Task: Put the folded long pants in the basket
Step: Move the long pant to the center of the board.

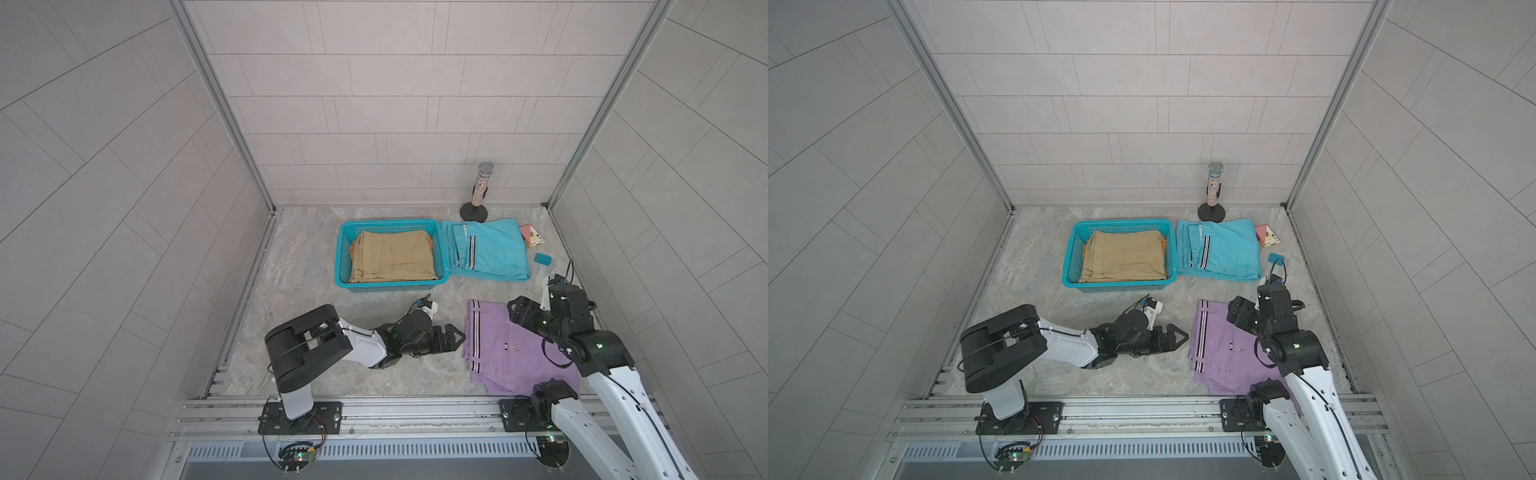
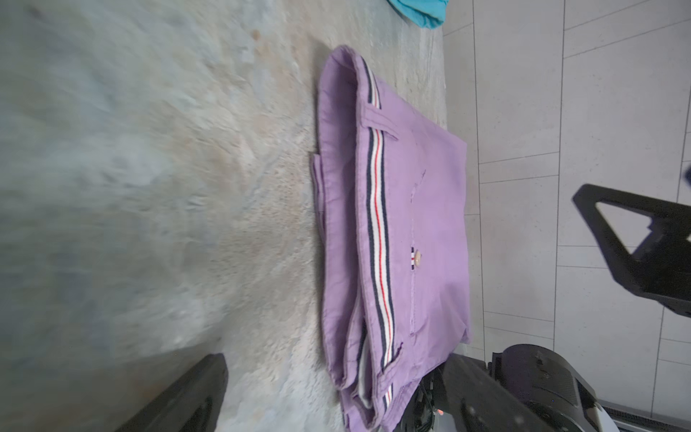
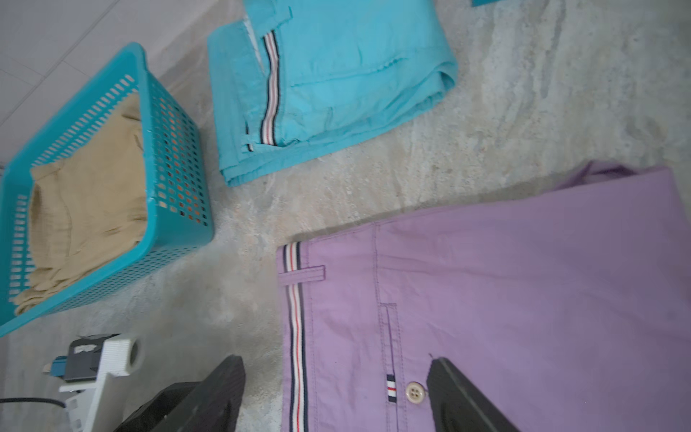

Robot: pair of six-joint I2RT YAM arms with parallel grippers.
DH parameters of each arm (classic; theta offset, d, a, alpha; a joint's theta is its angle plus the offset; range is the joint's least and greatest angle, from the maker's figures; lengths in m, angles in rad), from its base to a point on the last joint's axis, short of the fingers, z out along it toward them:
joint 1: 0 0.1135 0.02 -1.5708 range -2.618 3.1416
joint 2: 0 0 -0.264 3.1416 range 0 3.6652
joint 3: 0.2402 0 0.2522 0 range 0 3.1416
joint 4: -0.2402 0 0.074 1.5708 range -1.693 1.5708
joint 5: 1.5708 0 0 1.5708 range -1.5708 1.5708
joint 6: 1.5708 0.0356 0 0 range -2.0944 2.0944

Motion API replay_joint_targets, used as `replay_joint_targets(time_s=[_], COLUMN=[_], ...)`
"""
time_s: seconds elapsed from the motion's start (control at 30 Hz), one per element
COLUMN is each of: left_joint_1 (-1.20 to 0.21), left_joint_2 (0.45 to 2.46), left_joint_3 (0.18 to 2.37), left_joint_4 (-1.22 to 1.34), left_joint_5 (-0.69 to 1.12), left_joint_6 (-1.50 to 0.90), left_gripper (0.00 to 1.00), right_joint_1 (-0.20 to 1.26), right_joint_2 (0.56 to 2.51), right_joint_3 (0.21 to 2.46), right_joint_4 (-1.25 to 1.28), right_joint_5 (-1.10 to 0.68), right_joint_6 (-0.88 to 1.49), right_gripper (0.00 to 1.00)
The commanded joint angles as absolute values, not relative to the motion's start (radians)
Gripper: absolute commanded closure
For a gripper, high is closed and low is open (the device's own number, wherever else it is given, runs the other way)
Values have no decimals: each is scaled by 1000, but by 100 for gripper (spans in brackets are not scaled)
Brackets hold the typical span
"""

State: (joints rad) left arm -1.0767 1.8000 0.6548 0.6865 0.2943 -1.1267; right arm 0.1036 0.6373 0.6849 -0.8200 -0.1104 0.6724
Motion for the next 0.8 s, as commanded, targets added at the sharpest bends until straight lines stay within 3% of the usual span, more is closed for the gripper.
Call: replay_joint_targets(time_s=[0.0,0.6,0.67,0.7,0.77], left_joint_1=[-1096,-1176,-1176,-1177,-1176], left_joint_2=[1905,2166,2201,2219,2245], left_joint_3=[637,879,906,919,938], left_joint_4=[526,394,375,367,370], left_joint_5=[333,410,422,423,426], left_joint_6=[-1150,-1149,-1157,-1162,-1170], left_gripper=[1,1,8,19,57], right_joint_1=[98,68,69,69,69], right_joint_2=[624,592,593,593,592], right_joint_3=[679,657,658,658,656], right_joint_4=[-897,-890,-889,-888,-885], right_joint_5=[-14,-40,-41,-42,-42], right_joint_6=[755,839,839,839,836], right_gripper=[23,27,27,27,27])
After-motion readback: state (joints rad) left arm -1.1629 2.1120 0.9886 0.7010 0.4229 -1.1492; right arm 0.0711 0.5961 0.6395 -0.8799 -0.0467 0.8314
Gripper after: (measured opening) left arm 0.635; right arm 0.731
